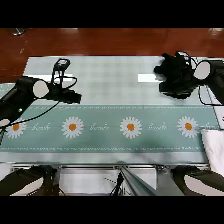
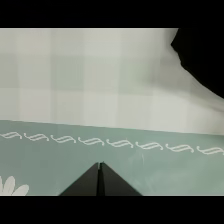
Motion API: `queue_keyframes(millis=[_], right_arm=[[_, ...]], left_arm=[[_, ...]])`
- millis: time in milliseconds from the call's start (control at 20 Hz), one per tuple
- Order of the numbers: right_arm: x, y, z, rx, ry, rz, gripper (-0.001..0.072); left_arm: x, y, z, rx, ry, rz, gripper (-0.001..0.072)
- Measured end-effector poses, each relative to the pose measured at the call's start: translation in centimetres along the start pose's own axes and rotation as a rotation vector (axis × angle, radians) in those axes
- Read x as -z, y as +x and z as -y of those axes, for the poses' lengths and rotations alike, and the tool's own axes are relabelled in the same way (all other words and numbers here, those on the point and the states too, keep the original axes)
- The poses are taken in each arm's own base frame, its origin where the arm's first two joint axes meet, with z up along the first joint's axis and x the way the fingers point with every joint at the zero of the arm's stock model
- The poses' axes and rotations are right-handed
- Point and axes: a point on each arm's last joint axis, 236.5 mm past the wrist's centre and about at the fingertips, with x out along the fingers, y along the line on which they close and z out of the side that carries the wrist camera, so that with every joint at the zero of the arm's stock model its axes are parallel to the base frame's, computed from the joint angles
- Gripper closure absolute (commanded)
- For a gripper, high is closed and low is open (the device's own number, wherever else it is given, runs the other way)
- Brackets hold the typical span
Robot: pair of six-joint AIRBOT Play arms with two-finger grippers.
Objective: Fold the shirts.
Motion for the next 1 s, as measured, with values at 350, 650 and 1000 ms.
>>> queue_keyframes(millis=[350,650,1000], right_arm=[[-8.1,-0.7,5.8,0.219,-0.083,0.322,0.0084],[-12.6,2.2,14.9,0.311,0.092,0.407,0.0083],[-9.7,10.2,17.7,0.235,0.187,0.142,0.0282]], left_arm=[[-1.3,0.7,-0.2,-0.003,-0.001,0.049,0.0005],[-1.9,1.0,-0.3,-0.006,0.001,0.073,0.0005],[-1.9,1.0,-0.3,-0.009,0.004,0.072,0.0005]])
